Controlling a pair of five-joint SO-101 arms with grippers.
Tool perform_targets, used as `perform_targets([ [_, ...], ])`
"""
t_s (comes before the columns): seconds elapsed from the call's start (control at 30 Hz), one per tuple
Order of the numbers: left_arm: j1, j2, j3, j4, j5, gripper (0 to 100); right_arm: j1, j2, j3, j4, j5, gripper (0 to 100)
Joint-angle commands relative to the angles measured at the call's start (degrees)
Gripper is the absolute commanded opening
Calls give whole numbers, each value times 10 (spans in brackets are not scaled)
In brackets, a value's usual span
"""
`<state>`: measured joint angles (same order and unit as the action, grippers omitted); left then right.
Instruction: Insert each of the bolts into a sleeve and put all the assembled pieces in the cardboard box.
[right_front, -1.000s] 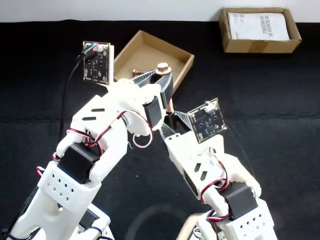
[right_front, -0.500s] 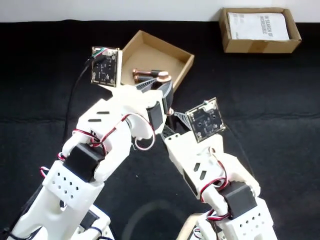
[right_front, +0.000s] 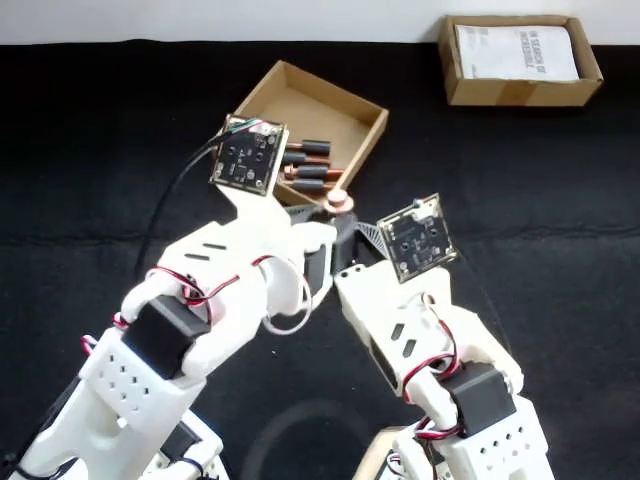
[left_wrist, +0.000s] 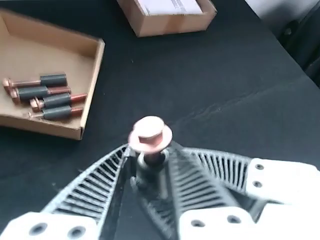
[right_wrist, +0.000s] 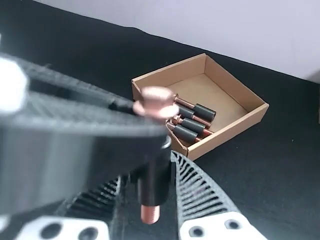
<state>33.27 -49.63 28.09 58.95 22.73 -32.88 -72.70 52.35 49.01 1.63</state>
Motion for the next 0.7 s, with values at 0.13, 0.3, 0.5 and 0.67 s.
perform_targets([
  [0.13,-7,-10,-114,140,-13,257,9,-6,-7,-14,0,8],
  [0.3,-11,-10,-214,229,-77,252,10,-6,-5,-14,1,8],
  [0.5,-11,-11,-348,303,-89,194,24,11,-9,-29,2,8],
  [0.67,-11,-11,-469,337,-90,2,52,89,-85,-35,27,8],
])
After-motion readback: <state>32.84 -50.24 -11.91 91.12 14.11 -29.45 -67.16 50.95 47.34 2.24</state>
